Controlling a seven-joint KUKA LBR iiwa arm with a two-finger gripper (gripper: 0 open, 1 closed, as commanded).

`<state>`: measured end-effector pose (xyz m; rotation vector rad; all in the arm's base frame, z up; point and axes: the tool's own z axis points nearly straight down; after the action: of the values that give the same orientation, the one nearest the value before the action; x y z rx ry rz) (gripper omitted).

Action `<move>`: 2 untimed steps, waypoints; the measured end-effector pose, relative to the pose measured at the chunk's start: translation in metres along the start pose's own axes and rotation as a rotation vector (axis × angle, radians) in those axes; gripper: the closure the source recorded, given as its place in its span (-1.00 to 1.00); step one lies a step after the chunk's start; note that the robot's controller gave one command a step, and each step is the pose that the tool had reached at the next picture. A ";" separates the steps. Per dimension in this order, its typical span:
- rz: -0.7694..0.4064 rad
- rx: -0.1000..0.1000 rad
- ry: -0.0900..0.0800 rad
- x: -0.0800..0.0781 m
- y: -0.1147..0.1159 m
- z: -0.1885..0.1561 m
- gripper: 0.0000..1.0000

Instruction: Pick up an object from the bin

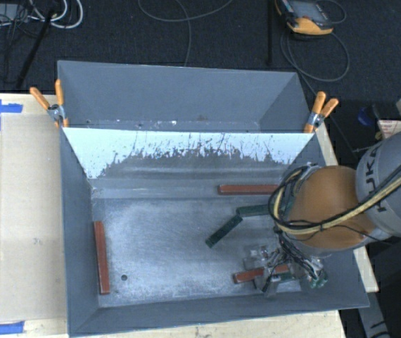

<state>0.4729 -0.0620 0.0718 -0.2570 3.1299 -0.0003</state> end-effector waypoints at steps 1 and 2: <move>-0.236 -0.008 -0.019 0.004 -0.051 -0.001 1.00; -0.215 0.003 -0.007 -0.006 -0.059 -0.156 1.00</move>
Offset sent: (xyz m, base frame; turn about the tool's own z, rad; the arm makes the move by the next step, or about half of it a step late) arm -0.0013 -0.0600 -0.0018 -0.2332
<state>0.4882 -0.1195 0.2278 -0.5906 3.0768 -0.0050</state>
